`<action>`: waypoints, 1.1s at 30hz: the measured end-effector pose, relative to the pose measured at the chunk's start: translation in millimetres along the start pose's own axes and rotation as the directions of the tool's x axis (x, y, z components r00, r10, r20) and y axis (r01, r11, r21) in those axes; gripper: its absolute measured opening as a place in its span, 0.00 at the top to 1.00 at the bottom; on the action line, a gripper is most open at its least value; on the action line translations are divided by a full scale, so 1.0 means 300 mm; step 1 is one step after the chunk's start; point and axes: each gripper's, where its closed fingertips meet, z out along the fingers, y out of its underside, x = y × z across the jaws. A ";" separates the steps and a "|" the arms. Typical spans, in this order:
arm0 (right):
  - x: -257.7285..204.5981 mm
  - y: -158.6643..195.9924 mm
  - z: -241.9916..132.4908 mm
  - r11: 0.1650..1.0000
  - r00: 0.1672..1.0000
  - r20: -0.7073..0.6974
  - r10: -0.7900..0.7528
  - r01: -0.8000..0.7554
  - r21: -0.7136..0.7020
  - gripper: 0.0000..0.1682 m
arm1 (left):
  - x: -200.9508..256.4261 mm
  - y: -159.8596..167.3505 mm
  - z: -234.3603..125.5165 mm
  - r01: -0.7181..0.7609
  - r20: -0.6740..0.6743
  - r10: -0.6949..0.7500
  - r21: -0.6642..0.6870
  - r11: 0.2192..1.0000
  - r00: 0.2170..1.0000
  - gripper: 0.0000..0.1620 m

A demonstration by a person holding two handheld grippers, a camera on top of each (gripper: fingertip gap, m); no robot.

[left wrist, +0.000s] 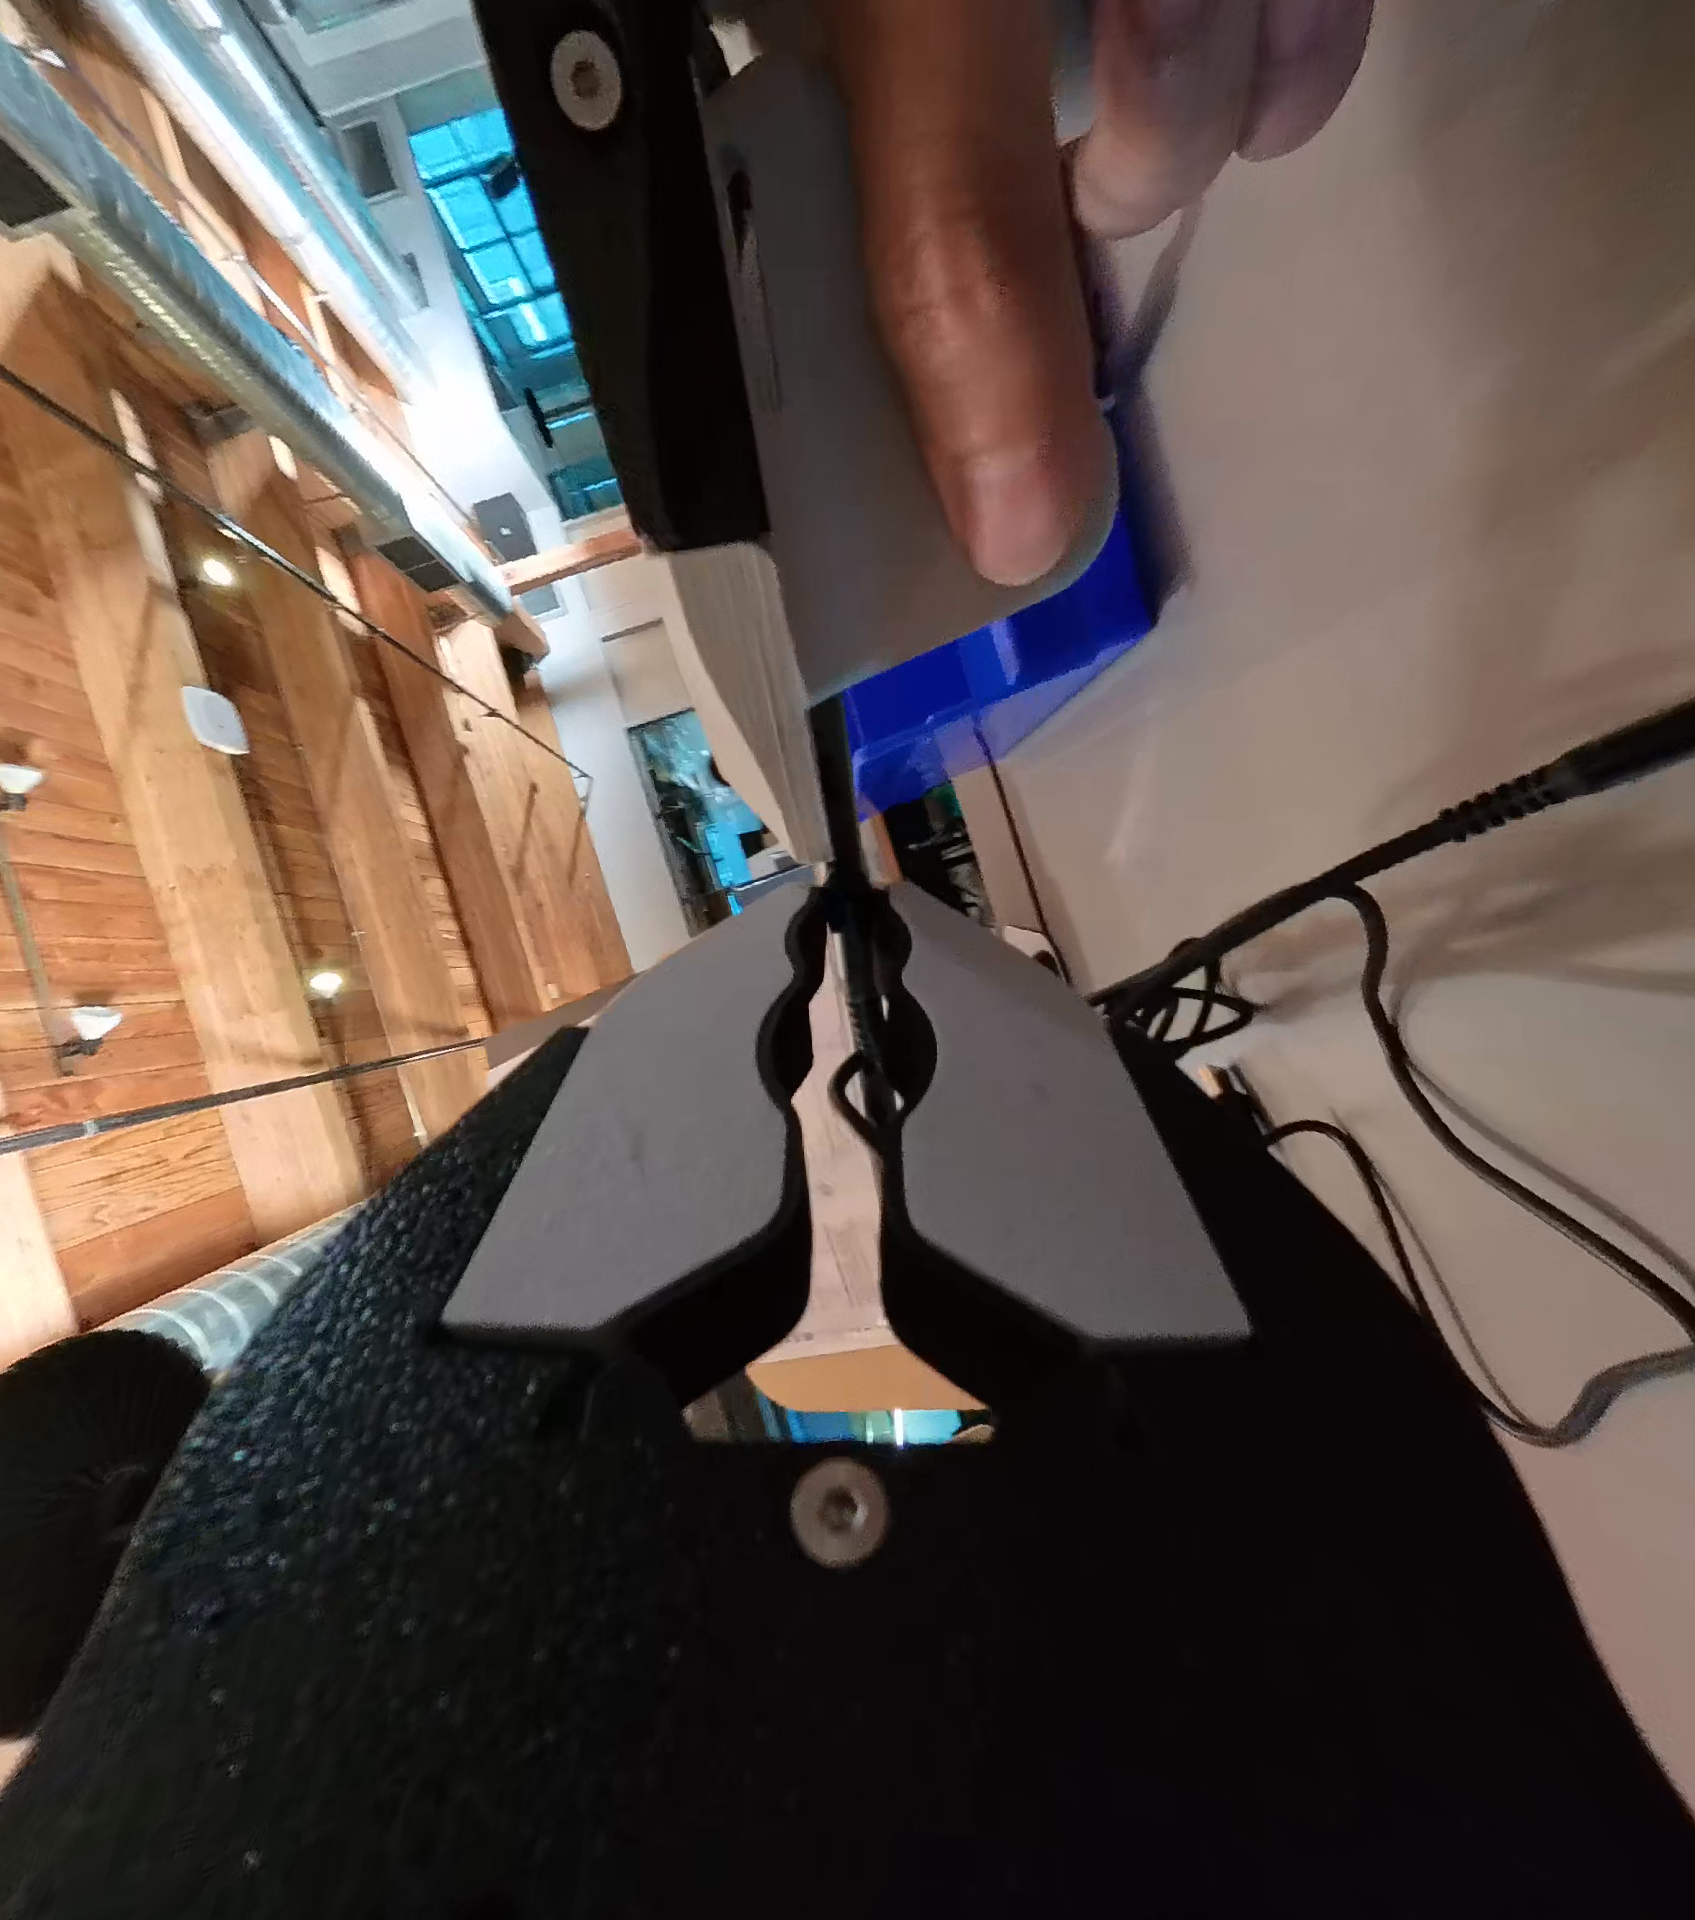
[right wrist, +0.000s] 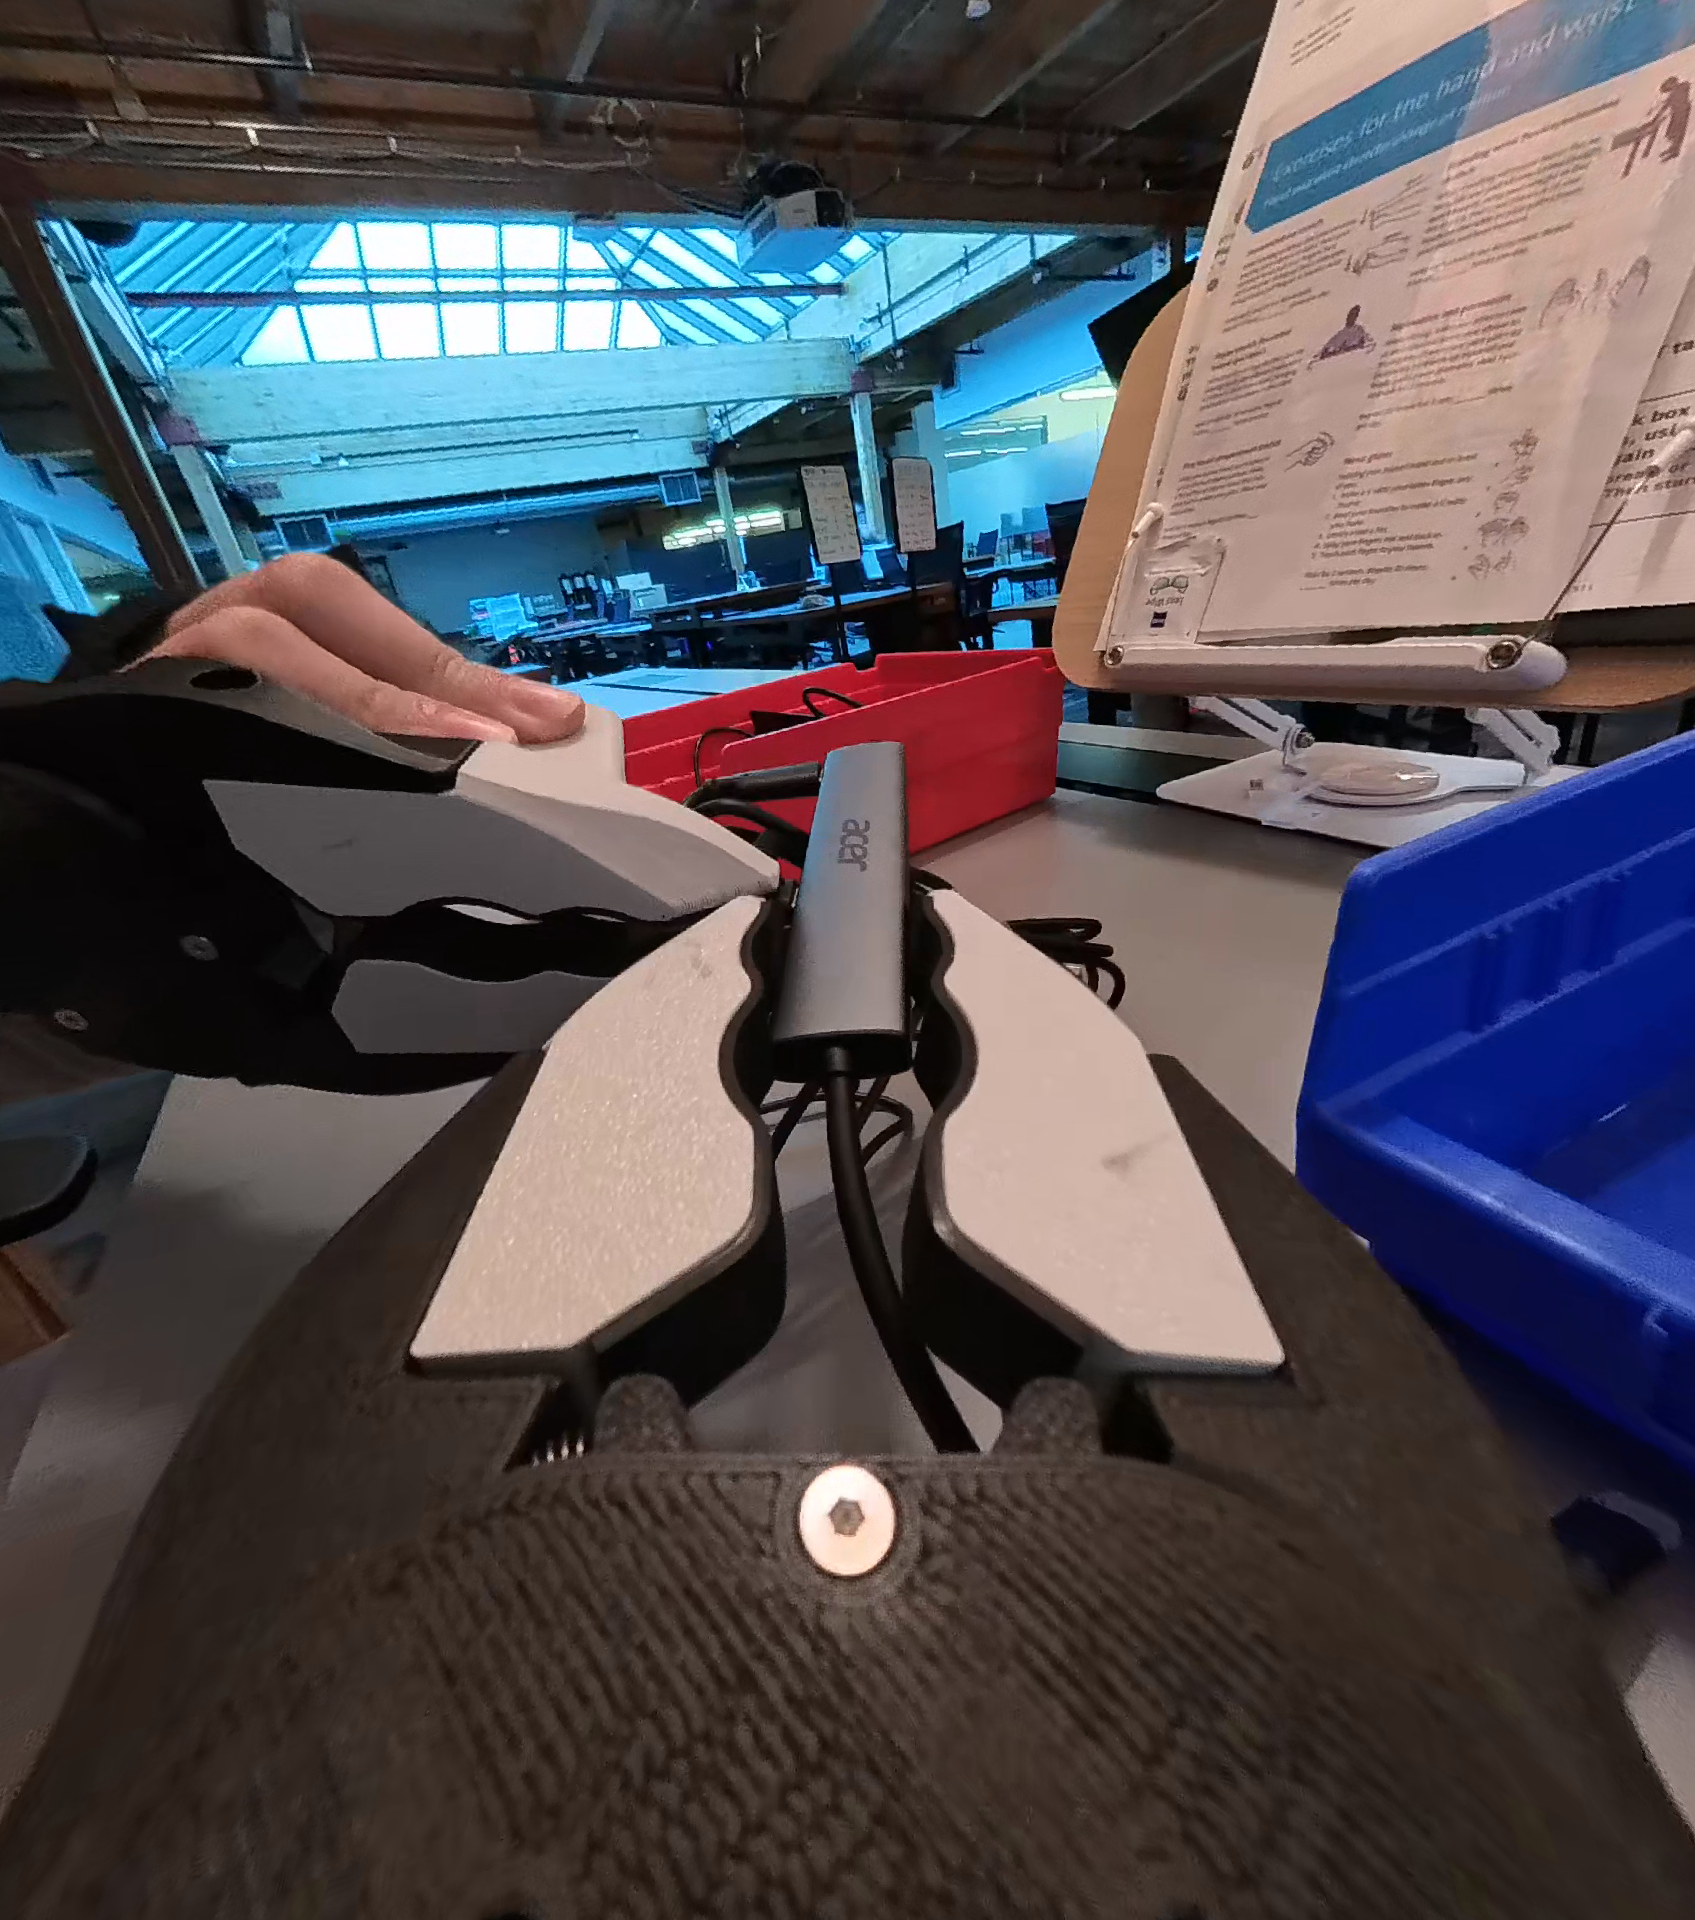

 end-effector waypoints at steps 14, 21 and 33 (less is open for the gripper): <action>-0.028 -0.073 -0.017 0.990 0.992 -0.010 -0.122 0.123 0.069 0.86 | 0.049 0.377 -0.216 0.849 0.145 -0.836 -0.100 0.520 0.529 0.79; -0.134 -0.348 -0.013 0.944 0.950 -0.050 -0.308 0.312 0.113 0.86 | 0.227 0.469 -0.199 0.997 0.139 -0.990 -0.071 0.022 0.032 0.74; -0.111 -1.155 -0.026 0.852 0.889 -0.133 -0.438 0.458 0.253 0.86 | 0.263 0.484 -0.179 0.990 0.181 -0.973 -0.057 0.132 0.141 0.77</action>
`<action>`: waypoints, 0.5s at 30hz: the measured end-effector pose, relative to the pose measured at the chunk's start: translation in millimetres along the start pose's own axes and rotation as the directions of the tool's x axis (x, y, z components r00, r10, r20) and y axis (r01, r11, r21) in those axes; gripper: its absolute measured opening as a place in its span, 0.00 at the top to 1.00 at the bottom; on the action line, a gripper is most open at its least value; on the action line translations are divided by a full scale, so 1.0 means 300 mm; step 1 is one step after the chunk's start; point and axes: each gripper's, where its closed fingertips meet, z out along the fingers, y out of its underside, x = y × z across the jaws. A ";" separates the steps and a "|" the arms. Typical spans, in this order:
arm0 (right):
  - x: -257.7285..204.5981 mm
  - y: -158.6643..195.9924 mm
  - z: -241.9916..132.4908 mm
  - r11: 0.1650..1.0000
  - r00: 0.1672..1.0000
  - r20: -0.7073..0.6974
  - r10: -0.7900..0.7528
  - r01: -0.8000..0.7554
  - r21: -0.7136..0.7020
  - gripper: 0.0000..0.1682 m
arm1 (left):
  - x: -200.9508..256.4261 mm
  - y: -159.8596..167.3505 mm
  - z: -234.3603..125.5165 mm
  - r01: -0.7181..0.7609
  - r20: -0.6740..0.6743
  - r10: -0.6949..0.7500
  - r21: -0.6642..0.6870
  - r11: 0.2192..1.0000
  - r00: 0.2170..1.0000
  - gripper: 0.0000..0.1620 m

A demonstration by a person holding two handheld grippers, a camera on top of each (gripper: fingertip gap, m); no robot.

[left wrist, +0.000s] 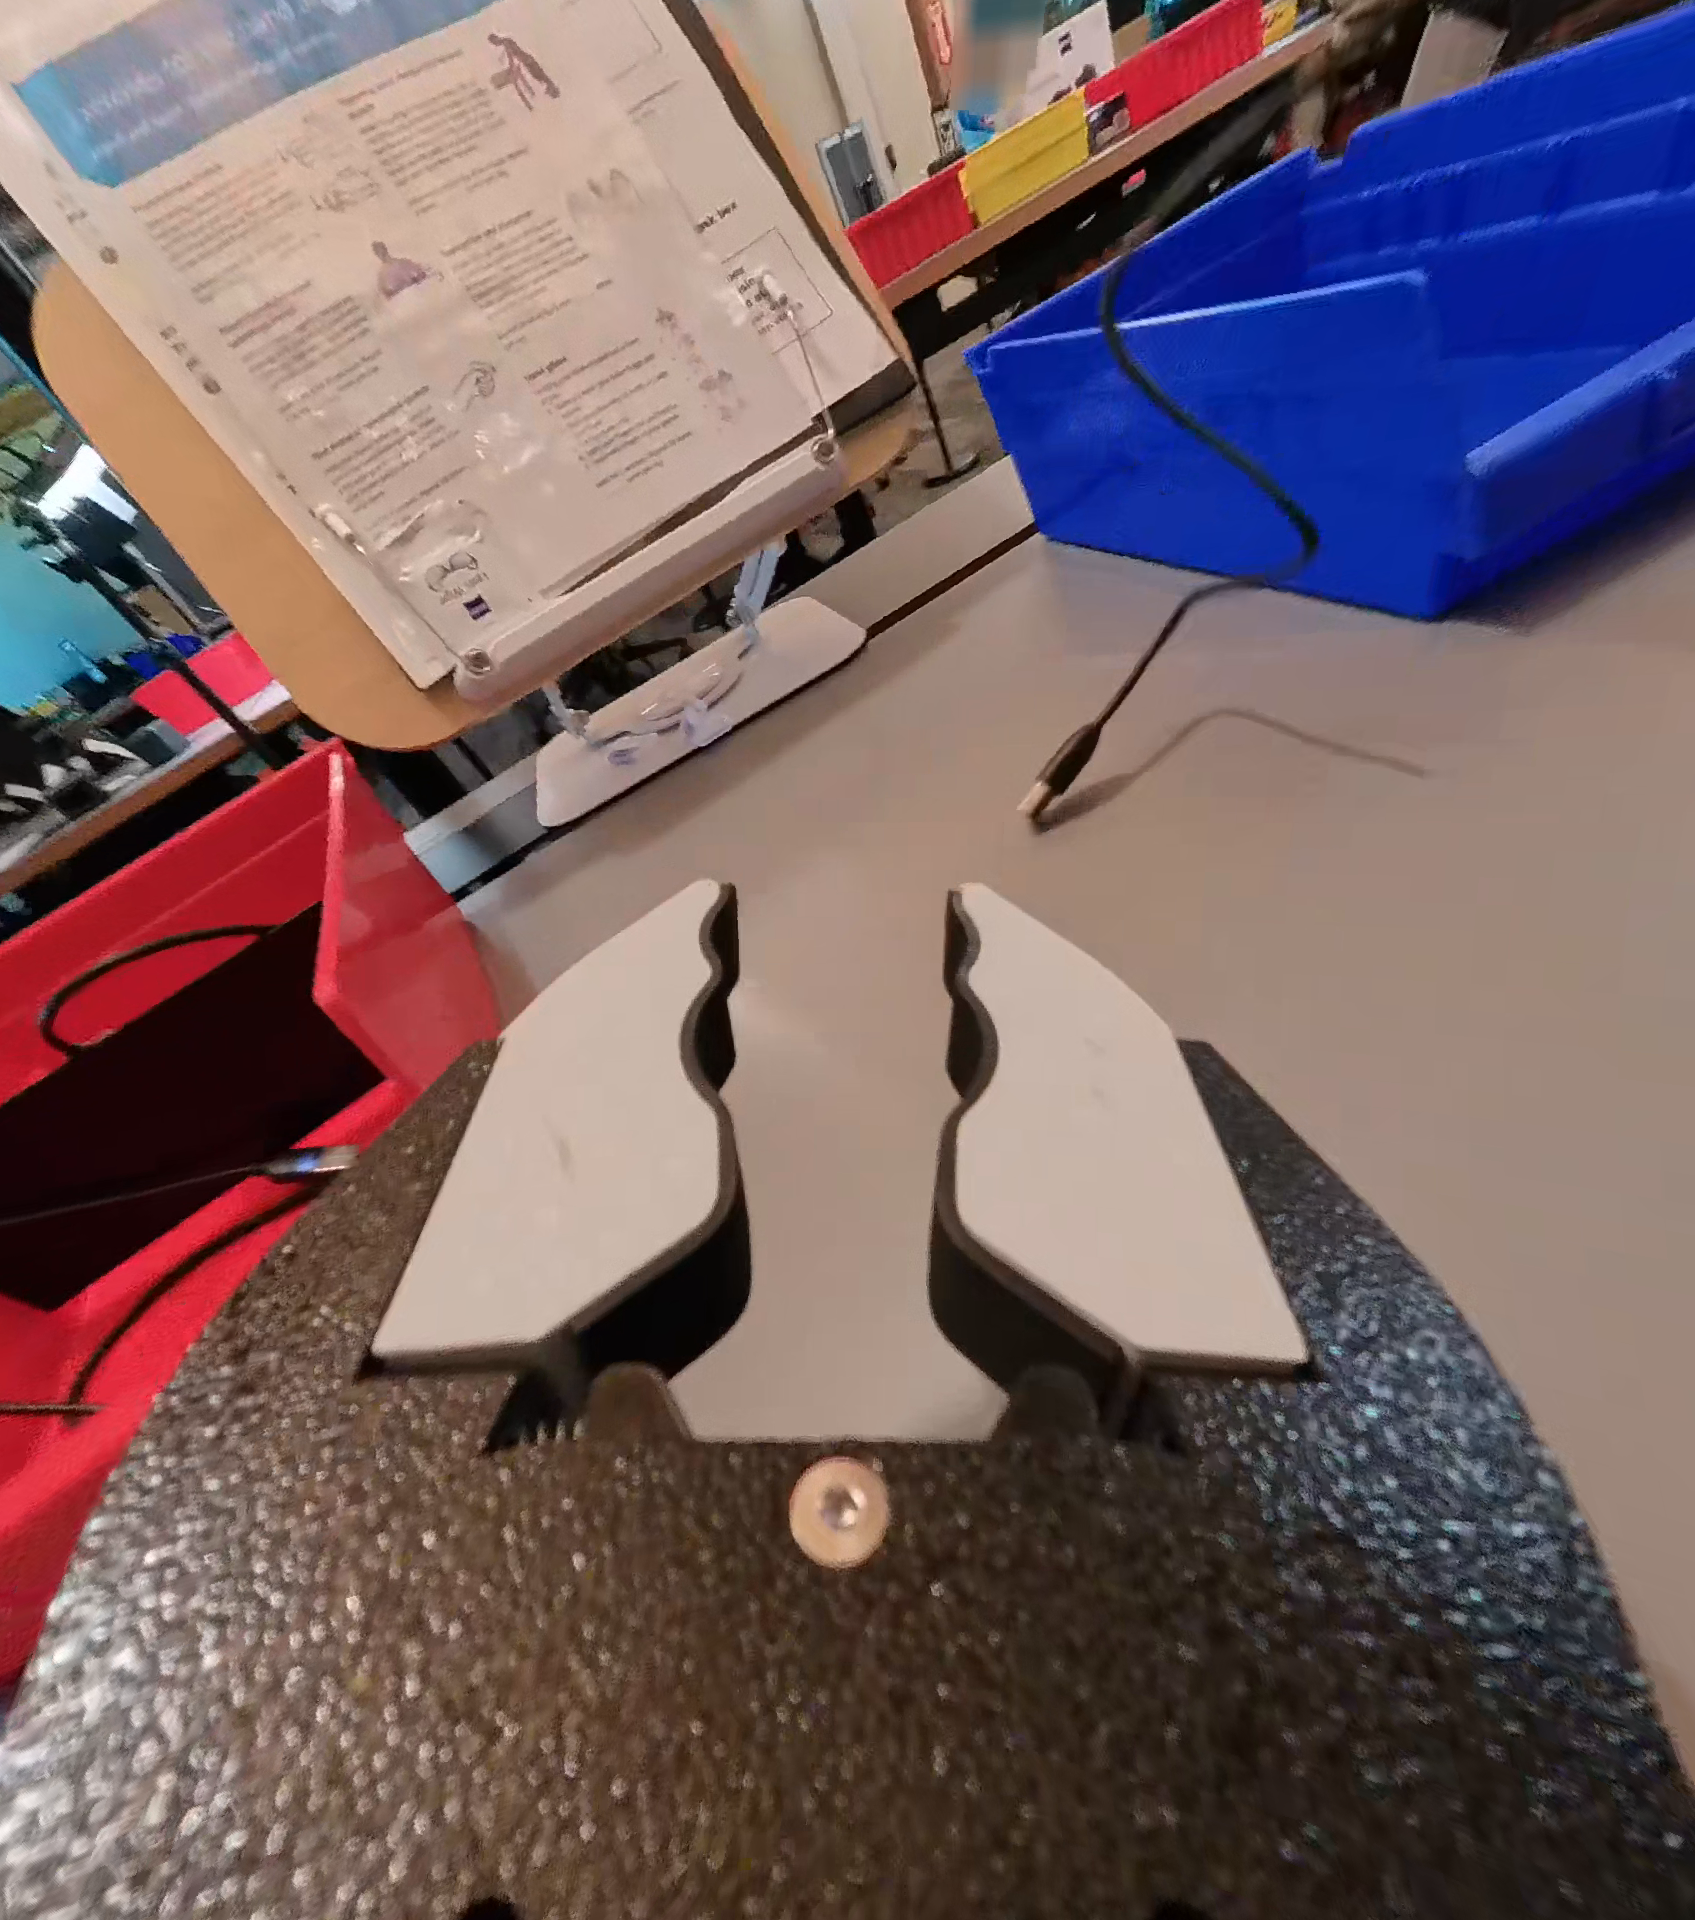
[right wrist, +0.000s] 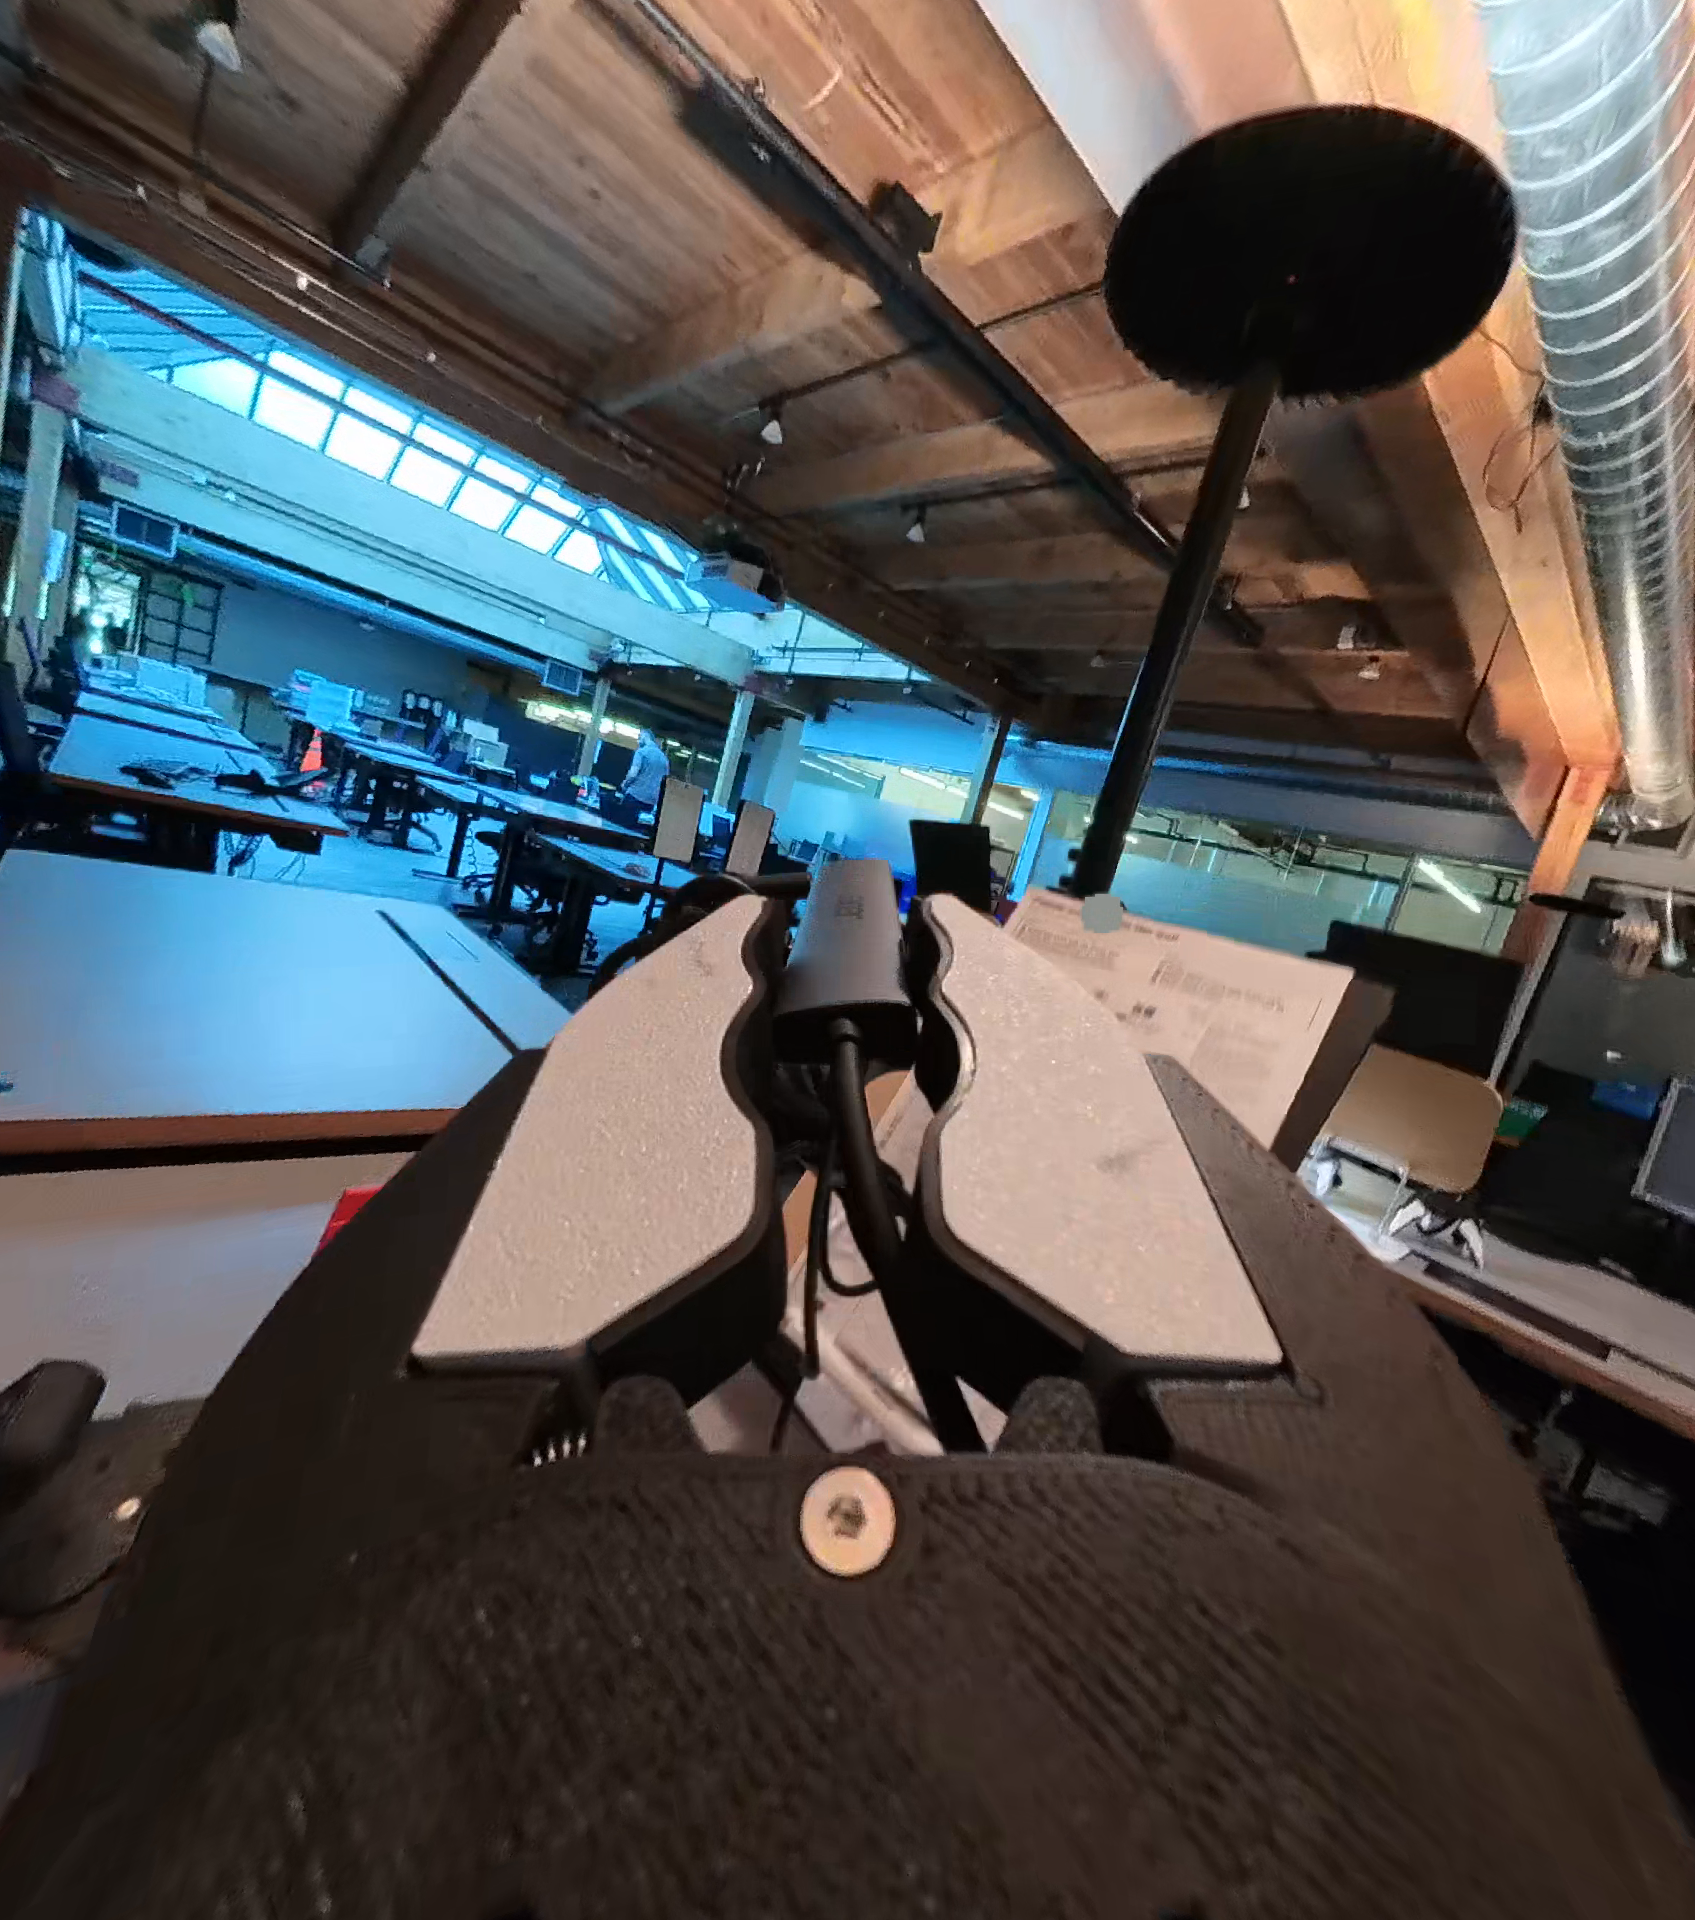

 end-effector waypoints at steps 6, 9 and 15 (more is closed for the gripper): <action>0.132 -0.247 0.131 0.999 0.999 -0.024 -0.047 0.047 0.020 0.86 | 0.049 -0.014 -0.018 -0.081 0.005 0.080 0.061 0.995 0.997 0.80; 0.219 -0.341 0.186 0.996 0.994 -0.063 -0.086 0.087 0.013 0.86 | 0.072 -0.014 -0.017 -0.138 -0.005 0.139 0.066 0.988 0.990 0.81; 0.473 -0.366 0.233 0.932 0.902 -0.249 -0.354 0.316 -0.178 0.86 | 0.100 -0.012 -0.015 -0.198 -0.023 0.200 0.067 0.978 0.979 0.81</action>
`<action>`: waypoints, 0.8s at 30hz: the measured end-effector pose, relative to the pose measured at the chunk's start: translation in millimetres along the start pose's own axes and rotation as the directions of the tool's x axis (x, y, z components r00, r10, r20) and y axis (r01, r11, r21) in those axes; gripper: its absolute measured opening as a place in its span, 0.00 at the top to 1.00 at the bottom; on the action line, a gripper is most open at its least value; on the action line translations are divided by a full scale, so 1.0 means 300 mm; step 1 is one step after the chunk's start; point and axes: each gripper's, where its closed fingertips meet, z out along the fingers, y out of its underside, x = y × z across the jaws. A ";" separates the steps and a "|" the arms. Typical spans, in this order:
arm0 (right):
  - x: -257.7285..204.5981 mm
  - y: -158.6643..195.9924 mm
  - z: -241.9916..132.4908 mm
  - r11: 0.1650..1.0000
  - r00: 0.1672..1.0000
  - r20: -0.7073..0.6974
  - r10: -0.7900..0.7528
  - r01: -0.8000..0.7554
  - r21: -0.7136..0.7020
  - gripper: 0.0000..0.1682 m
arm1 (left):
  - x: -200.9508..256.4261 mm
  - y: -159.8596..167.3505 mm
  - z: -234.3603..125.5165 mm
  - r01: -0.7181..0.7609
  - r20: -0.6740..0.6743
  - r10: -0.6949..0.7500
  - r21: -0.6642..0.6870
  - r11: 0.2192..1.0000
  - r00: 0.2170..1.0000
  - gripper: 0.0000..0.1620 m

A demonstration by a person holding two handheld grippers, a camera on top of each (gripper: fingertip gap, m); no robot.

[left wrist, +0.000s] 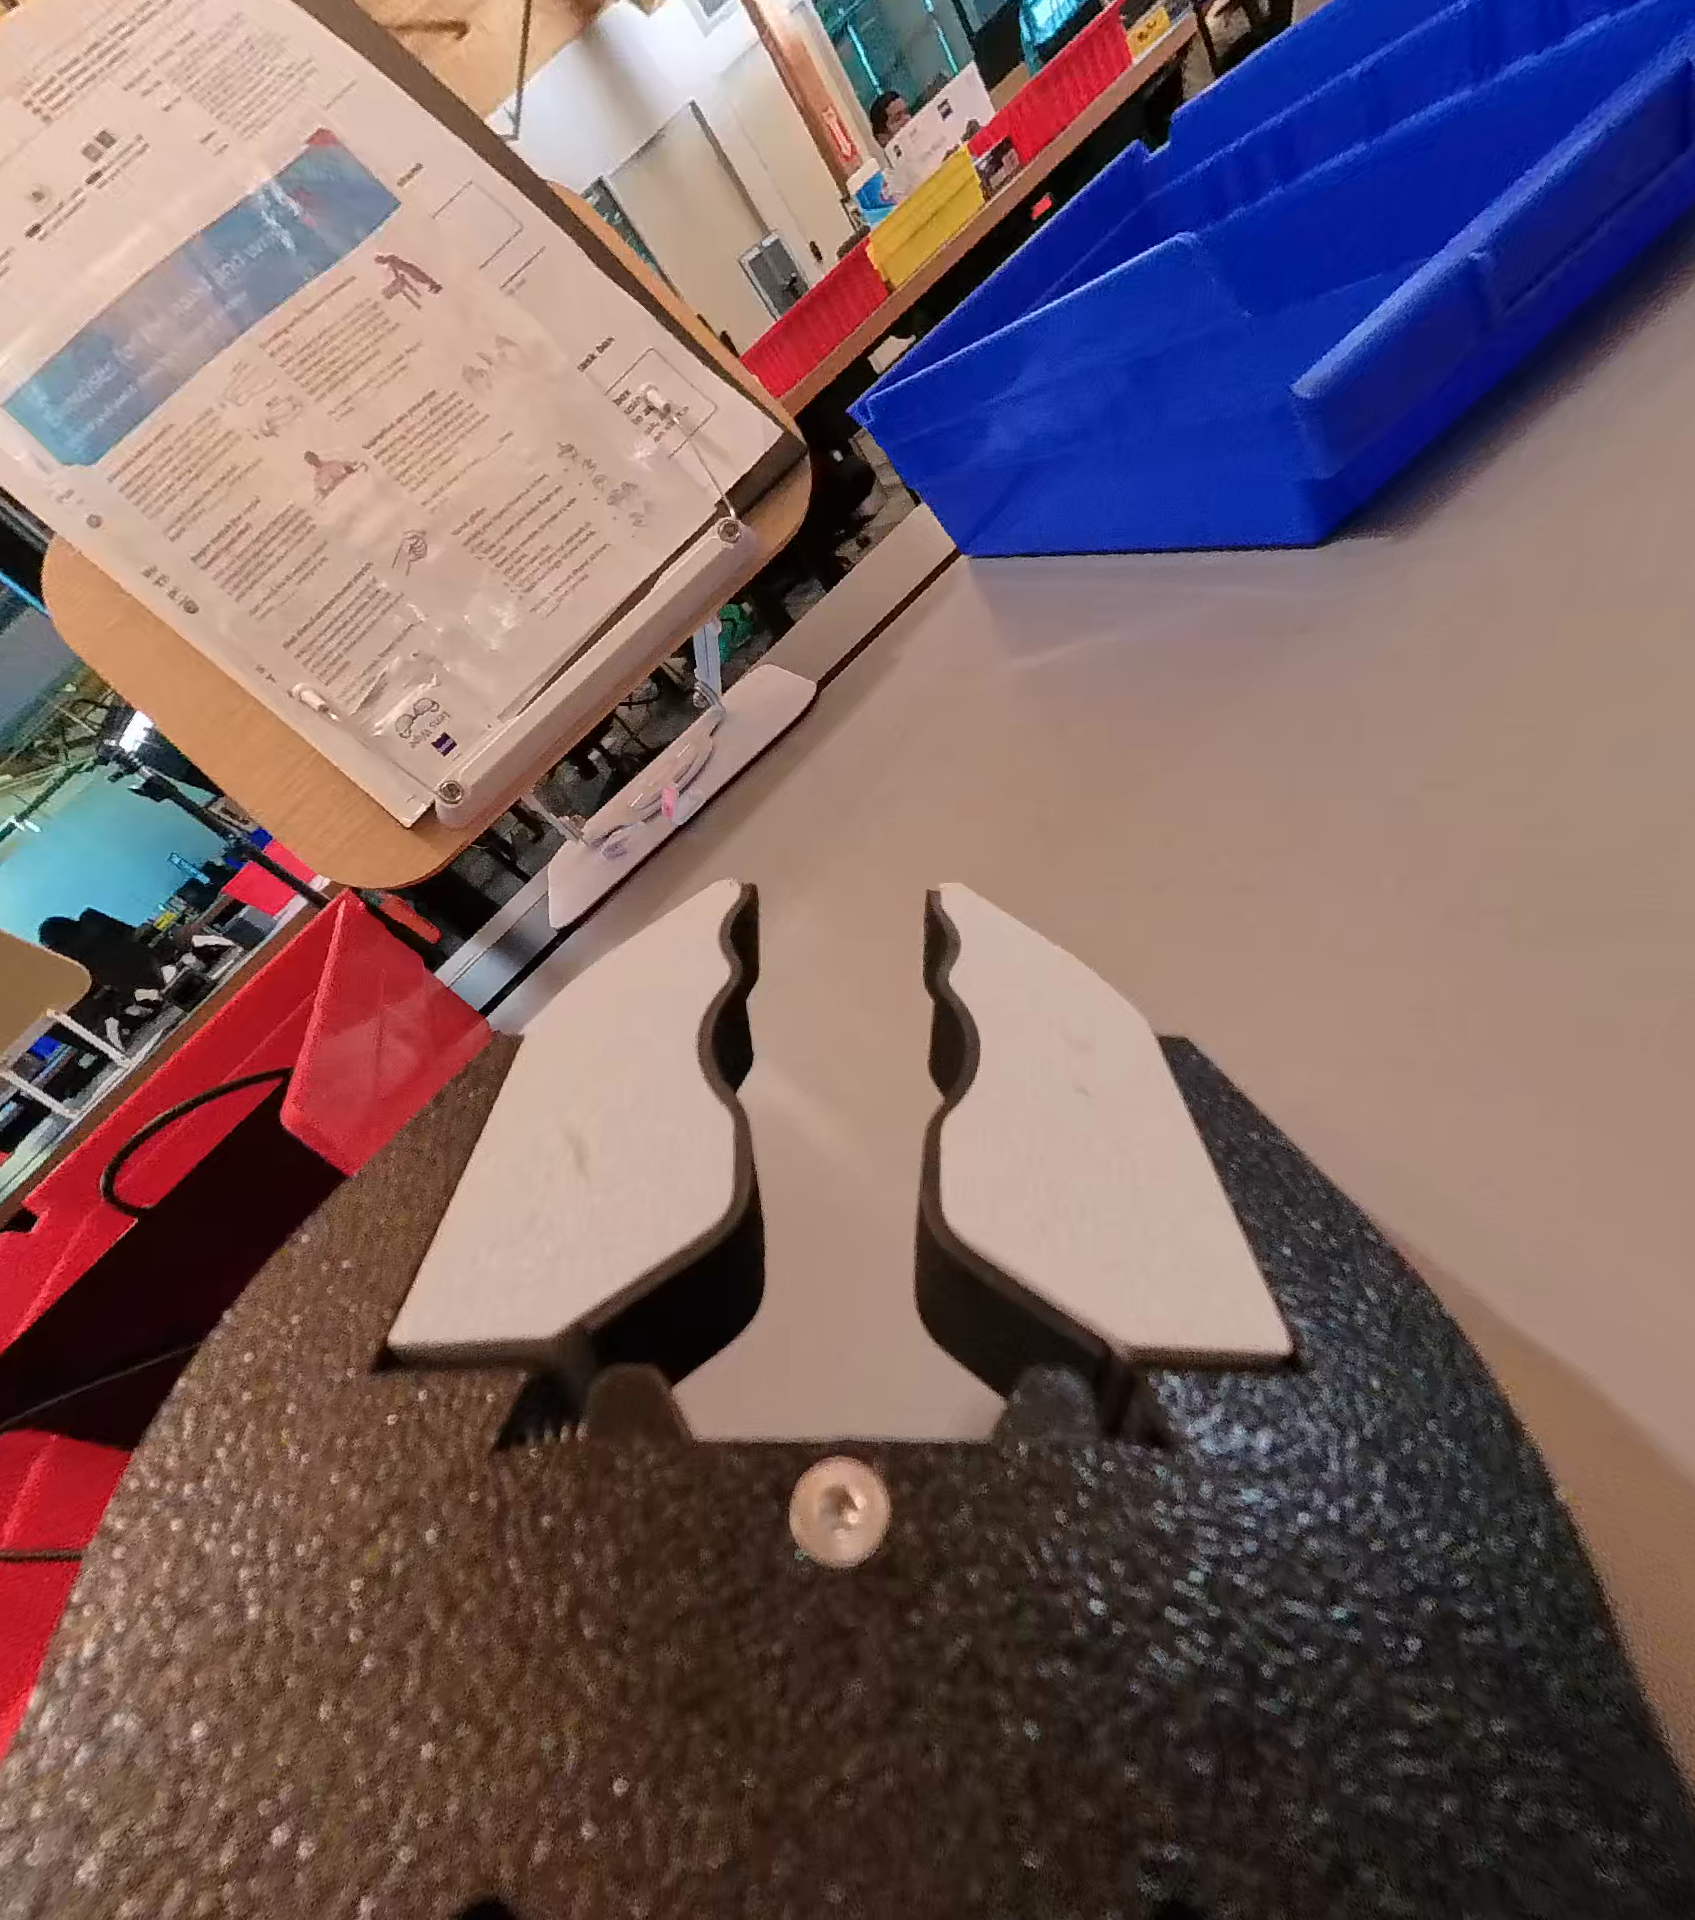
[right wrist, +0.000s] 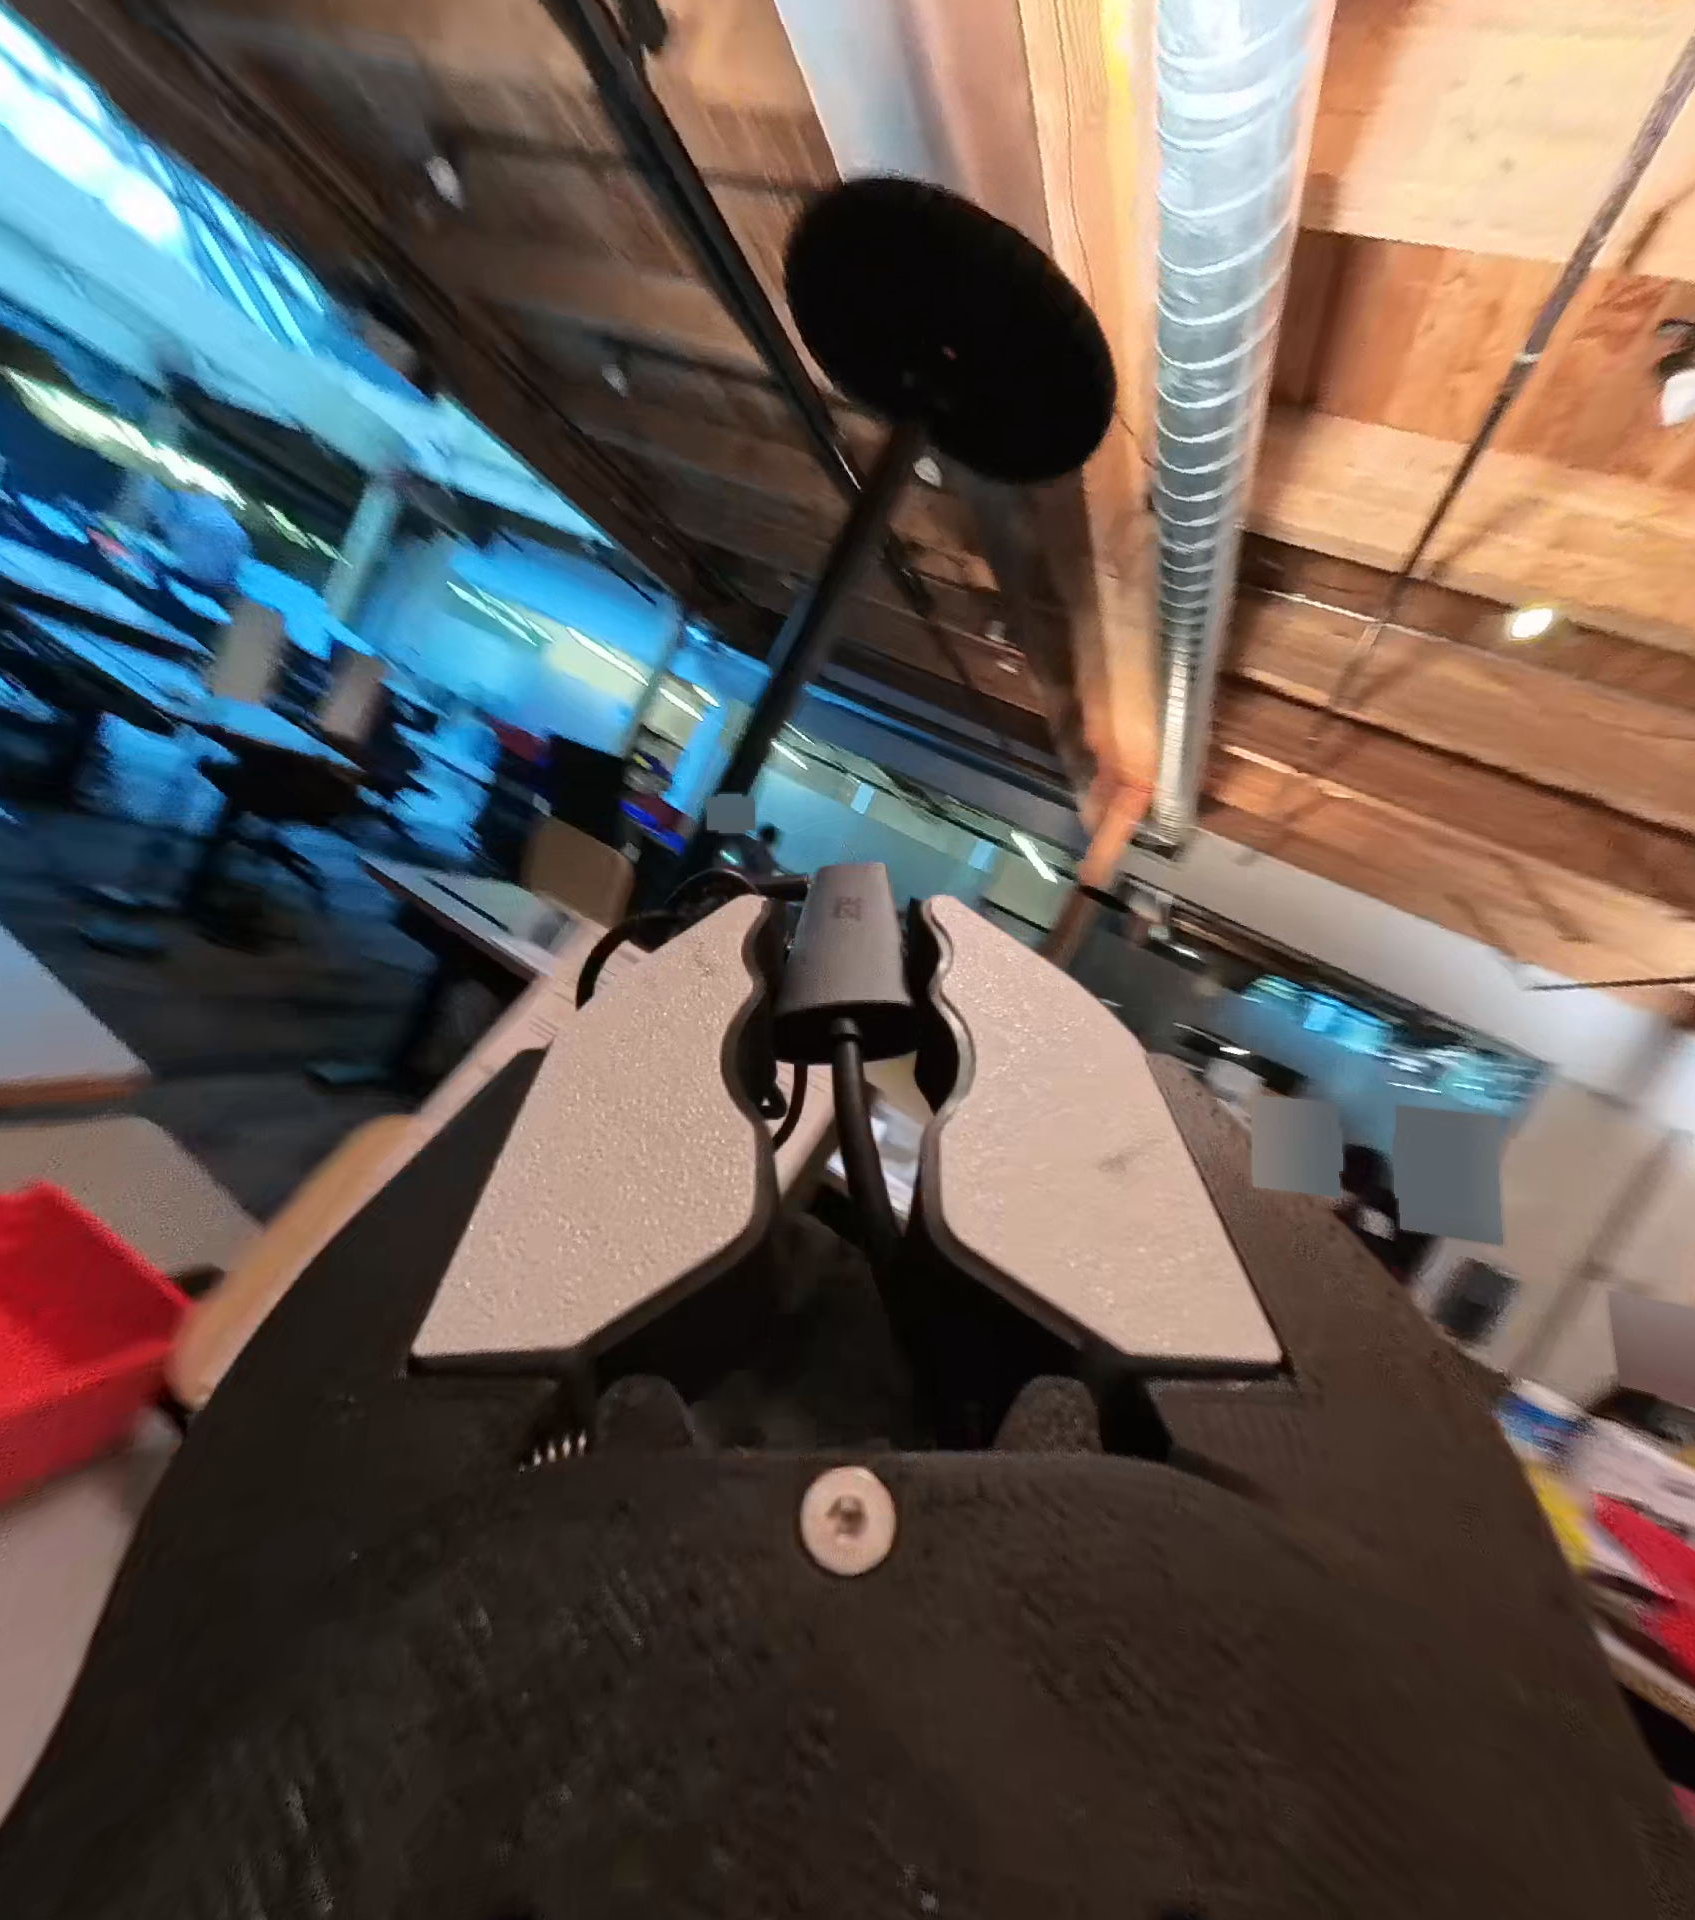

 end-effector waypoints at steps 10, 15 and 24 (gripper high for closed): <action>-0.016 0.388 0.098 0.960 0.999 -0.033 -0.033 0.022 -0.279 0.86 | 0.028 0.002 0.006 -0.071 -0.016 0.071 -0.007 0.997 0.997 0.83; -0.172 0.806 0.000 0.835 0.999 -0.033 0.004 -0.022 -0.550 0.86 | 0.048 0.006 0.008 -0.139 -0.024 0.139 -0.003 0.990 0.990 0.83; -0.285 1.272 -0.292 0.518 0.552 -0.466 0.691 -0.828 -0.213 0.86 | 0.052 0.013 0.012 -0.179 -0.017 0.179 -0.007 0.984 0.984 0.86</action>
